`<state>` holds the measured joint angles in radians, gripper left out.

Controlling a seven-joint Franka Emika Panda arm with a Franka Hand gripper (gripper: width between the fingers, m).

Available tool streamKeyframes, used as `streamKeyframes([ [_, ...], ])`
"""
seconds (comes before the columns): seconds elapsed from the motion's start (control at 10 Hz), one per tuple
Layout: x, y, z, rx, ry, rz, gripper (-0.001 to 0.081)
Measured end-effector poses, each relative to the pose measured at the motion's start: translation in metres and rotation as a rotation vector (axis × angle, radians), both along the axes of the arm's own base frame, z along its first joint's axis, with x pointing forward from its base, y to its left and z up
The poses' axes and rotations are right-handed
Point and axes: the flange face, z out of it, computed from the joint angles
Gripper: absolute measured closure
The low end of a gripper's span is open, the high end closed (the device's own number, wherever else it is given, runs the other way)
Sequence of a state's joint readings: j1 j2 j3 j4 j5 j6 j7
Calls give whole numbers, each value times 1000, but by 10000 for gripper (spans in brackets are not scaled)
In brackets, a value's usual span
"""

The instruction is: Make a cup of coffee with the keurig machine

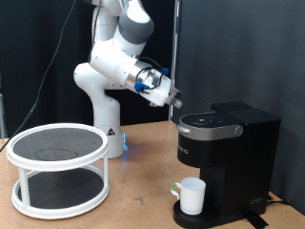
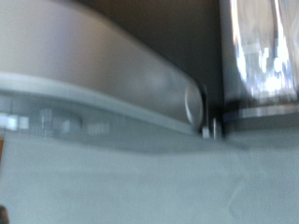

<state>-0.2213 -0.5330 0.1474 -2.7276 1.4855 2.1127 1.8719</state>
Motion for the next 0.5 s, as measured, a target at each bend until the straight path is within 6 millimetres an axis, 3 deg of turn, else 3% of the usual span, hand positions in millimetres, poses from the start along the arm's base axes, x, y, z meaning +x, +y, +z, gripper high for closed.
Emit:
streamKeyframes([
  [0.5,-14,3,66,61,-56,-35,72],
])
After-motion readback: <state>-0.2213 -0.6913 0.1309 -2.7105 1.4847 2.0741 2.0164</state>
